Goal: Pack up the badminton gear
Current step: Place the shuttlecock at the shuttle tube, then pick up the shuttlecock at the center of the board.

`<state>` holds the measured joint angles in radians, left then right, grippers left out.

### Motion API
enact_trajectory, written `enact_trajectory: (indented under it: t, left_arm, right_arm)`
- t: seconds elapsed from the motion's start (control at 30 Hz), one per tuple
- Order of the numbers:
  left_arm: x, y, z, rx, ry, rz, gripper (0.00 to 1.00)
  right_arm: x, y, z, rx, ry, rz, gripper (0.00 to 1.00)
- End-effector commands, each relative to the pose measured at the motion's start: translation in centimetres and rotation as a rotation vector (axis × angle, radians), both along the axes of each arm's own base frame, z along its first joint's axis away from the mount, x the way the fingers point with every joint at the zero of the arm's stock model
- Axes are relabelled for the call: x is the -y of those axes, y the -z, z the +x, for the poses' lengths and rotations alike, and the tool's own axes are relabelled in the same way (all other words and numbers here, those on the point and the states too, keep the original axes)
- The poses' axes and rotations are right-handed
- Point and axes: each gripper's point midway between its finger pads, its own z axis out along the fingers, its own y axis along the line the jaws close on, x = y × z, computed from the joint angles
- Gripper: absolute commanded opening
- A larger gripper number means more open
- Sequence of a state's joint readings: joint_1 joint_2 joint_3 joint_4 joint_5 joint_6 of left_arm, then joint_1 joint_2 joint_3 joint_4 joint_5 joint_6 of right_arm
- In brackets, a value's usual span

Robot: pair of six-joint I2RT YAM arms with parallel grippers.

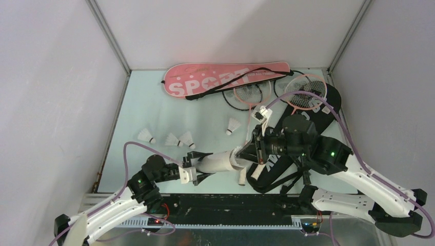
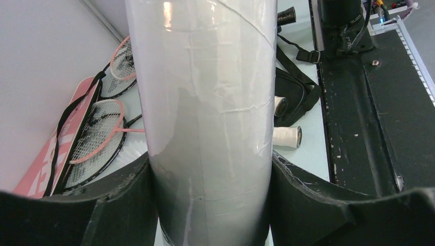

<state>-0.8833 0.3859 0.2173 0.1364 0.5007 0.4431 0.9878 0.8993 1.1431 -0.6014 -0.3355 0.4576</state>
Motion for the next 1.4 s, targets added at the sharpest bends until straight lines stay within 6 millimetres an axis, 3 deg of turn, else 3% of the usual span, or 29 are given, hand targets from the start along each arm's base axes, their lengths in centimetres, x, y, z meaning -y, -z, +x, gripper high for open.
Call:
enact_trajectory:
  t: [0.0, 0.07, 0.2, 0.43, 0.5, 0.6, 0.73, 0.97, 1.1, 1.27, 1.37]
  left_arm:
    - [0.2, -2.0, -0.2, 0.038, 0.012, -0.072, 0.33]
    - [0.1, -2.2, -0.3, 0.041, 0.015, -0.077, 0.33]
    - [0.0, -2.3, -0.3, 0.047, 0.012, -0.088, 0.33]
    - [-0.1, -2.6, -0.3, 0.050, 0.006, -0.101, 0.33]
    - [-0.1, -2.6, -0.4, 0.049, 0.007, -0.100, 0.33]
    - [-0.1, -2.5, -0.4, 0.047, 0.009, -0.099, 0.33]
    - [-0.1, -2.6, -0.4, 0.051, 0.013, -0.100, 0.33]
    - [-0.1, -2.9, -0.3, 0.048, 0.005, -0.112, 0.33]
    - [-0.2, -3.5, -0.4, 0.031, 0.000, -0.142, 0.33]
    - [-0.3, -4.3, -0.5, 0.021, -0.003, -0.188, 0.35]
    - [-0.4, -4.5, -0.3, 0.004, -0.022, -0.206, 0.35]
  right_arm:
    - [-1.0, -1.6, 0.4, 0.094, -0.002, 0.015, 0.18]
    - [-0.8, -1.7, 0.6, 0.121, 0.020, -0.015, 0.32]
    - [-0.2, -2.6, 1.0, 0.193, 0.075, -0.021, 0.47]
    - [1.7, -4.7, 1.4, 0.259, 0.156, 0.027, 0.55]
    - [2.5, -5.2, 1.6, 0.277, 0.180, 0.037, 0.65]
    - [3.3, -5.0, 1.9, 0.285, 0.212, 0.023, 0.95]
    - [3.3, -3.4, 2.8, 0.270, 0.256, -0.049, 0.99]
    - [0.6, 0.2, 4.1, 0.237, 0.232, -0.181, 0.99]
    - [0.0, 1.5, 5.2, 0.238, 0.267, -0.233, 0.99]
    - [-1.4, 0.3, 5.8, 0.308, 0.253, -0.190, 0.99]
    - [-1.9, -2.7, 4.9, 0.361, 0.197, -0.087, 0.99]
